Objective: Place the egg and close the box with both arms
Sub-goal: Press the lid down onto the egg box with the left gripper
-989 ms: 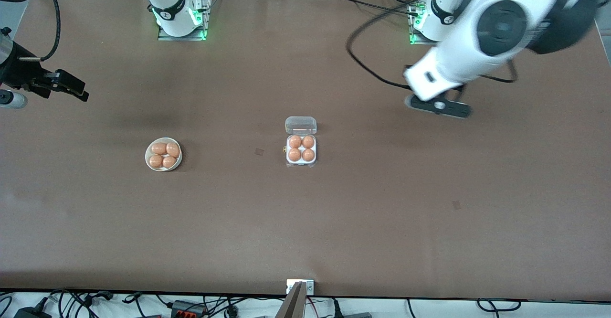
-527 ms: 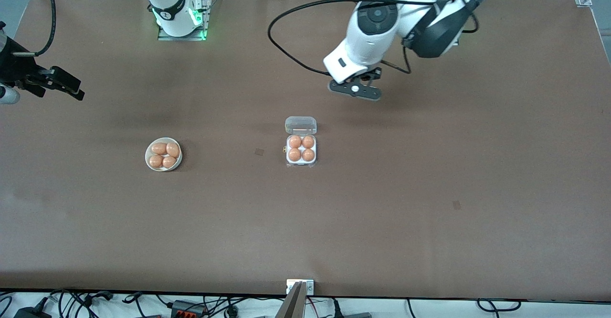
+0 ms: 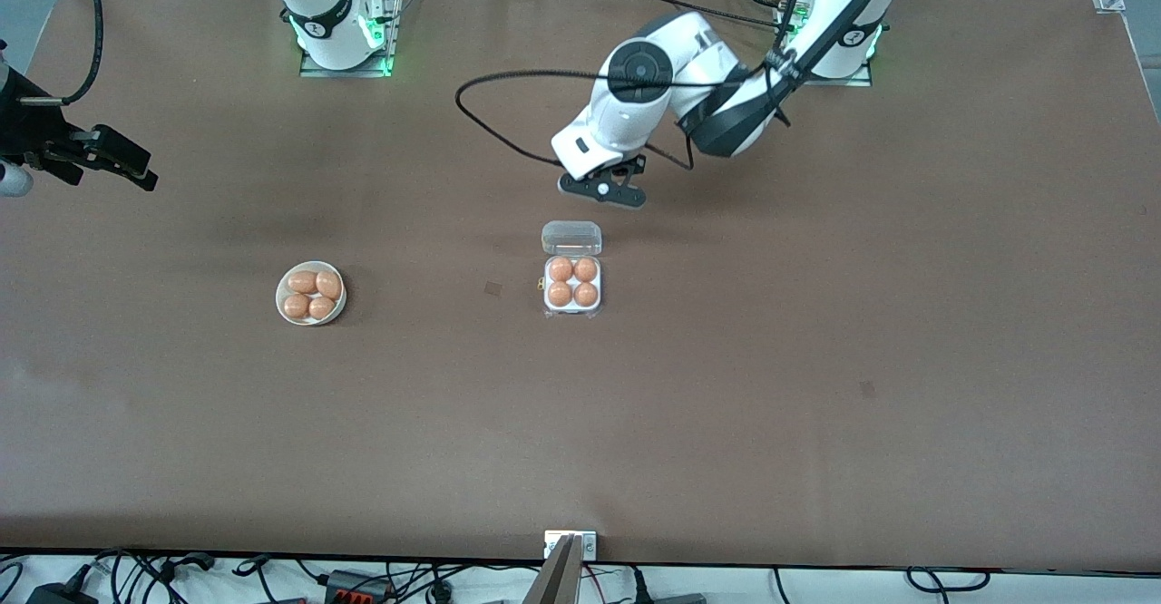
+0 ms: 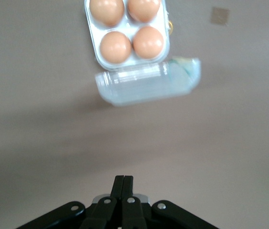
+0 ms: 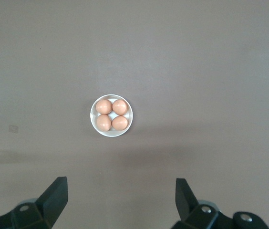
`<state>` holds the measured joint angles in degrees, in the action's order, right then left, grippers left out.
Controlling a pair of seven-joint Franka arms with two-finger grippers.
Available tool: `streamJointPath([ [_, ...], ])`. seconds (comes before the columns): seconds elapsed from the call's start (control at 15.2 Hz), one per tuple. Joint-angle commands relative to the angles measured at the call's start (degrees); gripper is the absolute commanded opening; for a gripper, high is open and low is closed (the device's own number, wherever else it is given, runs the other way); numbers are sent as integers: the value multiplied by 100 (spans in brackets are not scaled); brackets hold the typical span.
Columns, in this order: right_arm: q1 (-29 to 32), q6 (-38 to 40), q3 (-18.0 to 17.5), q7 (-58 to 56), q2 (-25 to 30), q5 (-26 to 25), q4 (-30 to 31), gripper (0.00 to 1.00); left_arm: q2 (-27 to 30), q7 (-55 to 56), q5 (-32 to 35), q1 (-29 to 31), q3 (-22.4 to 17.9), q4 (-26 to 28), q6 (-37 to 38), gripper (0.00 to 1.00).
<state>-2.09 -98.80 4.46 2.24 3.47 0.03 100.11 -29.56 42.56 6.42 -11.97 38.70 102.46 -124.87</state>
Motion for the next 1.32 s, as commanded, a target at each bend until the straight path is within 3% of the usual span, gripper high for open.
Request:
streamJointPath([
  [0.0,164,1,-59,-57,-40,-12,-79,100,-803,584,789,-174,6,-533,-318,1],
  [0.33,419,-25,-226,-154,-22,-12,-88,100,-1322,911,1597,-236,-169,-604,-1380,1],
  [0.59,533,10,-357,-233,-22,-12,-79,100,-1965,833,1714,-183,-398,-1674,-1822,1],
  [0.73,726,10,-629,-233,-22,-3,-79,100,-1861,850,1705,-140,-390,-1668,-1770,1],
  [1.25,736,98,-666,-198,-22,14,-79,100,-991,580,1688,124,-223,-1685,758,1],
])
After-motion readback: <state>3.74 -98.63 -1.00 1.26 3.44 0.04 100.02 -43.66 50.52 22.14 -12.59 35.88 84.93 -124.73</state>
